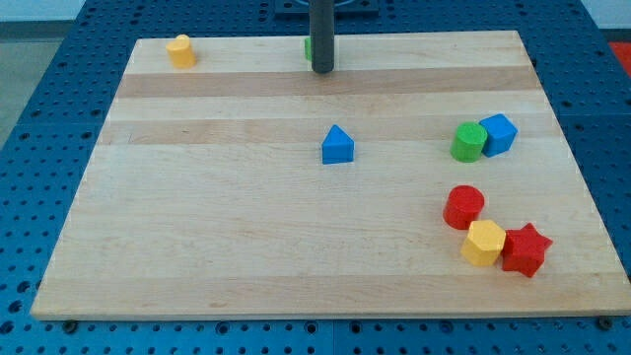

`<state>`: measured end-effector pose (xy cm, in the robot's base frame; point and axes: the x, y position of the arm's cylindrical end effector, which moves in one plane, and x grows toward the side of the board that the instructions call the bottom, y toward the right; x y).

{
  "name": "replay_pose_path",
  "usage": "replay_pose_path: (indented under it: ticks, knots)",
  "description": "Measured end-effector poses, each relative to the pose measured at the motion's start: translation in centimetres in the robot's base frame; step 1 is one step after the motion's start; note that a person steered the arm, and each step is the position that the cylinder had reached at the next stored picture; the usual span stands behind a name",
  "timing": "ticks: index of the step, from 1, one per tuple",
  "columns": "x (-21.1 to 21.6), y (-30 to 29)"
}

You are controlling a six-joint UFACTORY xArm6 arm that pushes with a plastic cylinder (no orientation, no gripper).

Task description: Move the yellow hexagon bottom of the green circle

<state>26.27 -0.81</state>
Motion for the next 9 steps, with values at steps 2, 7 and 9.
replay_pose_path:
  ticks: [2,7,9]
  knots:
    - [1.1,0.0]
    - [11.2,6.1]
    - [17.1,6.1]
